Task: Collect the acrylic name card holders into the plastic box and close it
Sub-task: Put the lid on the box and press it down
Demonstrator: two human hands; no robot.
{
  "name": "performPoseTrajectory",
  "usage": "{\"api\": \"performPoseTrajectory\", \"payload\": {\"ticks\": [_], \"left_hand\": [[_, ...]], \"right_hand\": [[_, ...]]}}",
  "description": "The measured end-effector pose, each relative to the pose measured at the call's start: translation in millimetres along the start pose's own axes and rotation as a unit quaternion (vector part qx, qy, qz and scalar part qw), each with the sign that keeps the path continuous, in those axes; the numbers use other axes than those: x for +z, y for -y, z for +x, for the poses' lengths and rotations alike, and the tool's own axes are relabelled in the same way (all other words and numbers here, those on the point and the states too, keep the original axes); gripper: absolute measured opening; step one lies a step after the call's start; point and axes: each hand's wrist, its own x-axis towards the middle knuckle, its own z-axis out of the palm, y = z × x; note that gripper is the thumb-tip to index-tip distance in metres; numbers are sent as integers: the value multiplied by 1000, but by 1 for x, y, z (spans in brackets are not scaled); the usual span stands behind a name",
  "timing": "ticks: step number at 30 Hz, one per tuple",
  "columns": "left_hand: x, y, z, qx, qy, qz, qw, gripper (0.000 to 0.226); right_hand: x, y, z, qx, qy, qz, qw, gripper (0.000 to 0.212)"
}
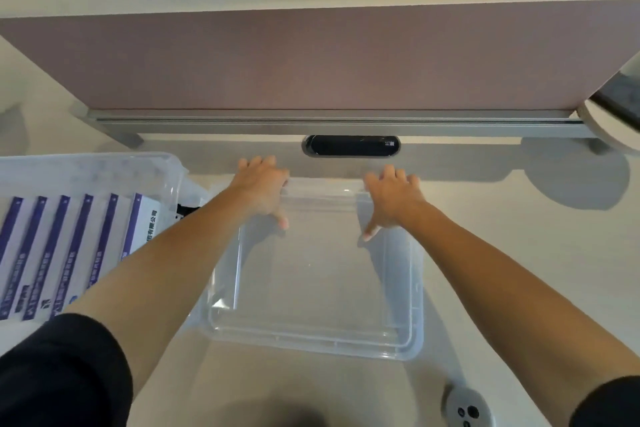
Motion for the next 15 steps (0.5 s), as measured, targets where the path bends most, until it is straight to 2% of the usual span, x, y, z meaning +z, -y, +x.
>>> {"api": "performPoseTrajectory", "payload": {"ticks": [3,6,10,15], "left_hand": [[-28,-2,-17,14,-74,-45,996,84],[-52,-11,-45,28,-173,-17,984,84],[-72,-23,-87,59,-304,7,951,73],[-71,-28,-147,106,-374,-19,921,59]], "right_hand": [[-28,-12,-26,20,-64,7,998,102],[-57,-23,-63,43,-135,8,990,94],[-83,-35,-124,70,-216,0,974,78],[-88,-25,-202,59,-270,86,957,66]]}}
